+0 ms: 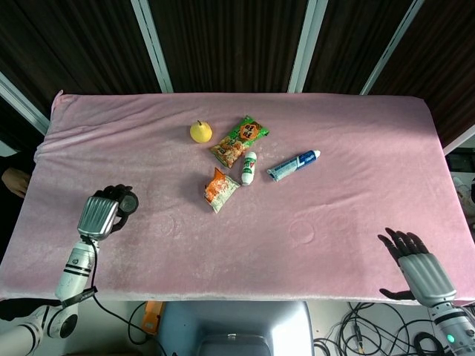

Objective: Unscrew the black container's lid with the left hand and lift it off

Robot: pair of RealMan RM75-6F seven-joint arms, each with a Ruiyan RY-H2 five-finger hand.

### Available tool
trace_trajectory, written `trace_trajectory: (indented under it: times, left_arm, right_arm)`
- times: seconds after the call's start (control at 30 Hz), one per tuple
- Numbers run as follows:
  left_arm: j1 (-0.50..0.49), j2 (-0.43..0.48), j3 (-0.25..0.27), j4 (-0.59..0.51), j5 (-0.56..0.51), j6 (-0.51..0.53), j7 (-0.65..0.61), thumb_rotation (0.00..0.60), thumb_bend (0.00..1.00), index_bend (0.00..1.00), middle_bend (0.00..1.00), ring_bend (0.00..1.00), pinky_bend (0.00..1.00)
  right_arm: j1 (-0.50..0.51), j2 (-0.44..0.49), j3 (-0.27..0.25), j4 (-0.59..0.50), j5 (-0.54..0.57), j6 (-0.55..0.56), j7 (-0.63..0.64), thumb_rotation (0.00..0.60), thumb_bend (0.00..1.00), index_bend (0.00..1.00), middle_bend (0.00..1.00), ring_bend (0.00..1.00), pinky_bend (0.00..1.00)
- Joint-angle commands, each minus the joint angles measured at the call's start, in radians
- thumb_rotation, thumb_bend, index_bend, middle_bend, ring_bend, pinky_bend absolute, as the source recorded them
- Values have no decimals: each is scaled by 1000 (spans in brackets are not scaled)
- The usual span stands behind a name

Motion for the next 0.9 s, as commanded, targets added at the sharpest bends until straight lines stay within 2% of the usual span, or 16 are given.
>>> trace_trajectory:
  times: [0.03, 0.1, 0.2, 0.33, 0.47, 0.57, 0.63, 0.73, 0.9]
  left_arm:
    - [22, 4, -8, -80, -35, -30, -127, 600, 310, 493, 442, 510, 485]
    - [15, 53, 0, -158, -40, -113, -281, 600, 312, 492, 446, 515, 495]
    - [6, 89, 6, -219, -30, -178, -458, 600, 311, 497, 449, 517, 503]
    - [-4, 115, 9, -266, 3, -233, -739, 600, 318, 521, 444, 514, 502]
    - [-7, 125, 7, -285, 9, -253, -845, 600, 324, 531, 443, 513, 501]
    - [-18, 157, 10, -315, 48, -293, -1115, 600, 325, 540, 439, 505, 494]
    - [-31, 182, 29, -309, 89, -316, -1225, 600, 325, 543, 438, 502, 493]
    - [-21, 139, 25, -196, 101, -243, -1046, 600, 332, 549, 439, 502, 493]
    - [7, 26, -6, -4, 93, -60, -495, 600, 367, 563, 440, 502, 493]
  right_arm:
    - [2, 0, 0, -1, 3, -5, -3, 600, 101, 0, 0, 0, 176]
    - [3, 0, -1, -2, 4, -7, -5, 600, 101, 0, 0, 0, 176]
    - [2, 1, 0, -3, 6, -6, -6, 600, 101, 0, 0, 0, 176]
    - [2, 1, -1, -4, 8, -8, -9, 600, 101, 0, 0, 0, 175]
    - [3, 1, -1, -4, 8, -10, -9, 600, 101, 0, 0, 0, 176]
    - [4, 0, -2, -4, 10, -13, -12, 600, 101, 0, 0, 0, 175]
    - [5, 0, -2, -4, 12, -16, -13, 600, 101, 0, 0, 0, 176]
    - [4, -3, 0, -4, 15, -14, -19, 600, 101, 0, 0, 0, 176]
    - [3, -5, -1, -2, 9, -10, -16, 600, 101, 0, 0, 0, 175]
